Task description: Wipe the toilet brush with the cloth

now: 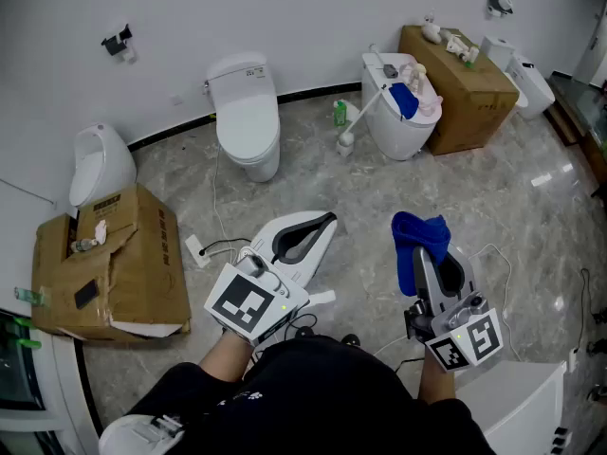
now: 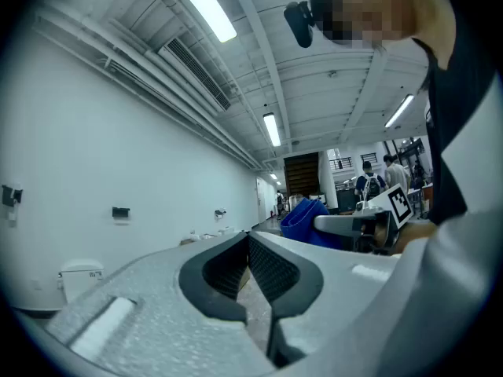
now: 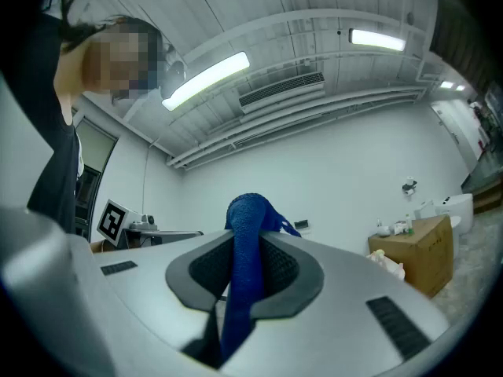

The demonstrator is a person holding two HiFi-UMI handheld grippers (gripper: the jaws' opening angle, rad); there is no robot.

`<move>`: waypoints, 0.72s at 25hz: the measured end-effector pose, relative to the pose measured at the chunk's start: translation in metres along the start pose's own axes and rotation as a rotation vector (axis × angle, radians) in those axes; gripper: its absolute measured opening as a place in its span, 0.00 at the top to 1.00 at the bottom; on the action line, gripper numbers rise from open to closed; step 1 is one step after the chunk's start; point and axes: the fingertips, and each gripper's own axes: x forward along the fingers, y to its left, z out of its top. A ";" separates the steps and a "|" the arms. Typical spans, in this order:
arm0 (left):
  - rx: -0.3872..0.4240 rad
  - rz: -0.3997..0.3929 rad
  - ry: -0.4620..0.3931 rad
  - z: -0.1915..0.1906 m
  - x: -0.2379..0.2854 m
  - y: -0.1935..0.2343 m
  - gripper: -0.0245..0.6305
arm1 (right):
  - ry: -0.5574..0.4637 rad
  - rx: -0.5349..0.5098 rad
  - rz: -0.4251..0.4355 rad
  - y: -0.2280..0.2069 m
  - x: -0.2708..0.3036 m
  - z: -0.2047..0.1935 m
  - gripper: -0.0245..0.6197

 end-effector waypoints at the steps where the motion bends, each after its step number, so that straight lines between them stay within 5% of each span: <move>1: -0.003 -0.002 -0.004 -0.001 -0.001 0.001 0.95 | 0.002 0.000 0.001 0.000 0.001 -0.001 0.86; 18: 0.025 -0.012 0.018 -0.012 -0.032 0.015 0.95 | -0.031 0.054 -0.054 0.017 0.015 -0.017 0.86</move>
